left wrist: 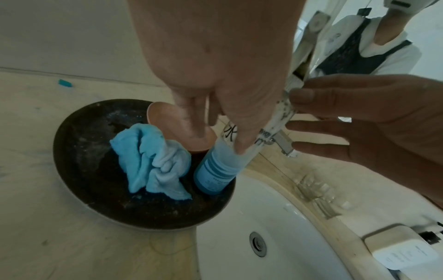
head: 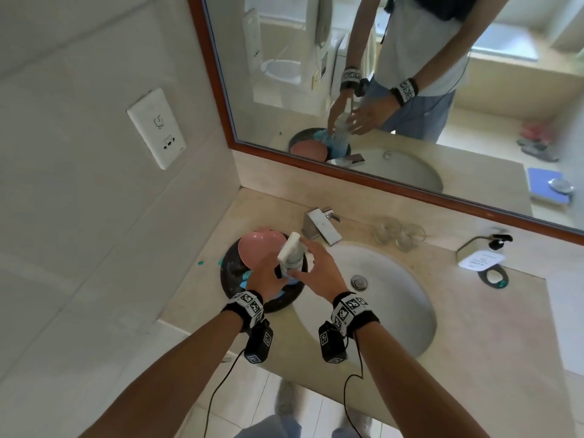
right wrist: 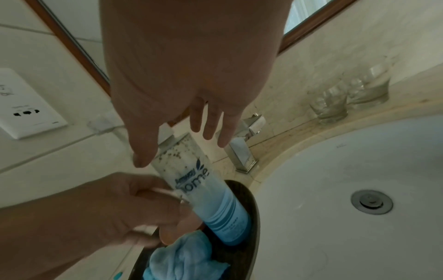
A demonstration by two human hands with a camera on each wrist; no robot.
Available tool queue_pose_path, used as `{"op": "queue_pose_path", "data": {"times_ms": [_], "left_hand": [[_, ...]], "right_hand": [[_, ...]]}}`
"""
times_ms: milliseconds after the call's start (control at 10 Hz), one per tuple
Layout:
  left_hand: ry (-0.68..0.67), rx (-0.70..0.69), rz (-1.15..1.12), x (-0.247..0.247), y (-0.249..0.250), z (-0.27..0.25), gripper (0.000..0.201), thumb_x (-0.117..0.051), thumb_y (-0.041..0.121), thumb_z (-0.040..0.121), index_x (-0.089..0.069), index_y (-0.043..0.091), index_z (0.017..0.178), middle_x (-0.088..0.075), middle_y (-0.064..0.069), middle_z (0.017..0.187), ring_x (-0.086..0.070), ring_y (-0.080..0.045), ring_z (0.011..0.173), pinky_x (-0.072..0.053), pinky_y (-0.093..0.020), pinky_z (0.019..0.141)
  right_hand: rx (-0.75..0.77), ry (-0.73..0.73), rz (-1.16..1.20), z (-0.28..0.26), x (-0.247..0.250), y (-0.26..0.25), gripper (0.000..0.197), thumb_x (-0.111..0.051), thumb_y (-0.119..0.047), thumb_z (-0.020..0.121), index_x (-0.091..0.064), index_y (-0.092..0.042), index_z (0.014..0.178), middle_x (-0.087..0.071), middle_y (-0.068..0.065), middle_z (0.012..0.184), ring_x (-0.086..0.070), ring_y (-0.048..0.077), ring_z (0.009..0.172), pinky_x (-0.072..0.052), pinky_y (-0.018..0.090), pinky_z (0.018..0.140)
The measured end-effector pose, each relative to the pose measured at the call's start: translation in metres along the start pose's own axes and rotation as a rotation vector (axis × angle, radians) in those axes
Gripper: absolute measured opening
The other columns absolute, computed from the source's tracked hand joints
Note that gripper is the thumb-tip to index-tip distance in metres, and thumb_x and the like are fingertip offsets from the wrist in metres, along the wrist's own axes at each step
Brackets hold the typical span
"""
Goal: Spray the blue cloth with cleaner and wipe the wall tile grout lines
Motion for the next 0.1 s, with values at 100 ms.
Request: {"op": "queue_pose_path", "data": {"times_ms": [100], "left_hand": [[-0.022, 0.062, 0.118, -0.0022, -0.0198, 0.0167, 0.044, -0.069, 0.022, 0.090, -0.054, 0.016, 0.130, -0.068, 0.002, 0.104, -0.067, -0.021, 0.091, -0.057, -0.034, 0.080]], "right_hand": [[-0.049, 0.069, -0.085, -0.0001, 0.0126, 0.0161, 0.075, -0.083, -0.040, 0.087, -0.047, -0.024, 0.151, -0.055, -0.004, 0.147, -0.053, 0.016, 0.130, -0.046, 0.036, 0.109]]}}
Point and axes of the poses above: each hand's wrist, its own z-axis towards the middle knuckle, its own x-axis out of the back of the hand, y = z × x, the point moved 3 cm from there along z, towards the middle knuckle
